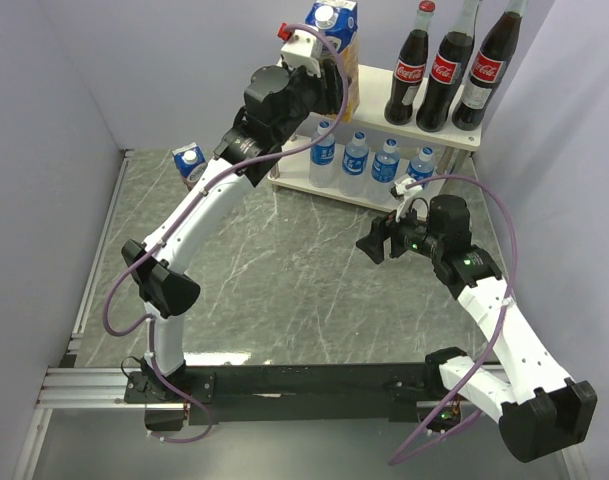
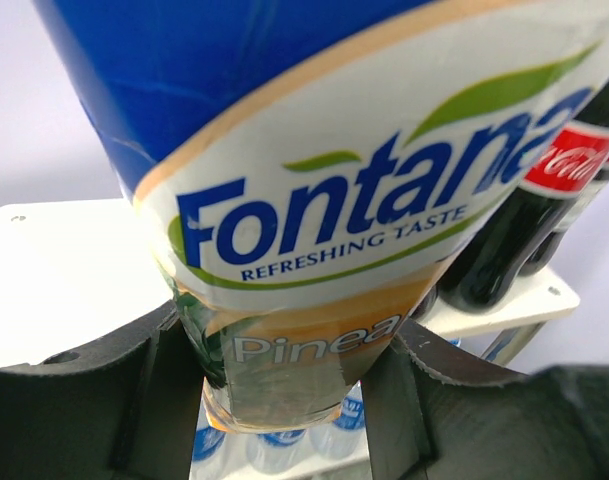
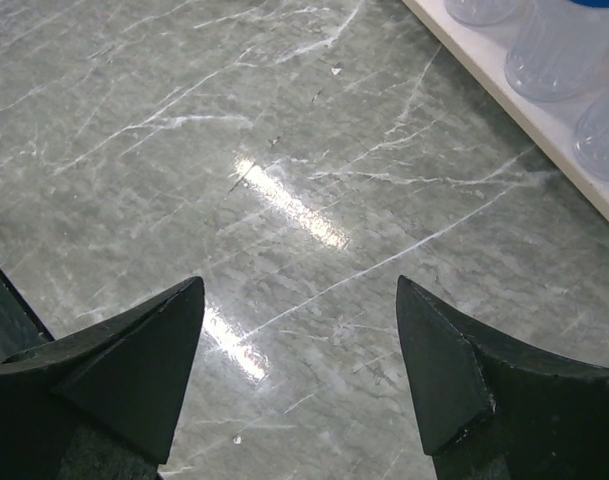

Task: Place and organize the beverage onto the shelf
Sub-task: Place the drink on the shelf.

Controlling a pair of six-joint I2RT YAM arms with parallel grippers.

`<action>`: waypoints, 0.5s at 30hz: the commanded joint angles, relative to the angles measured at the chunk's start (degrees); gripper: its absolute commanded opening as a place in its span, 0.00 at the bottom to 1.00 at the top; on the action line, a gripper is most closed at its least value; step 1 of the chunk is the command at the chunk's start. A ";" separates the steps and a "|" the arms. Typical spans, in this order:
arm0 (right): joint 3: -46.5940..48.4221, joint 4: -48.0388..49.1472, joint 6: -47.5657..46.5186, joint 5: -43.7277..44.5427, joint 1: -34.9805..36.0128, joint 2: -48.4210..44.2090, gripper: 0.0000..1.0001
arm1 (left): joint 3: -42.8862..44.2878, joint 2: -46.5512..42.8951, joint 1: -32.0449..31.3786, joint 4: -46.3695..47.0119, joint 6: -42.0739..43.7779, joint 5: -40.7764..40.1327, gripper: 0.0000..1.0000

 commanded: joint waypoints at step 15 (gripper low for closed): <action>-0.36 1.62 0.14 -0.78 -0.37 0.10 0.82 | 11.56 -0.48 1.03 28.51 -3.42 -0.51 0.28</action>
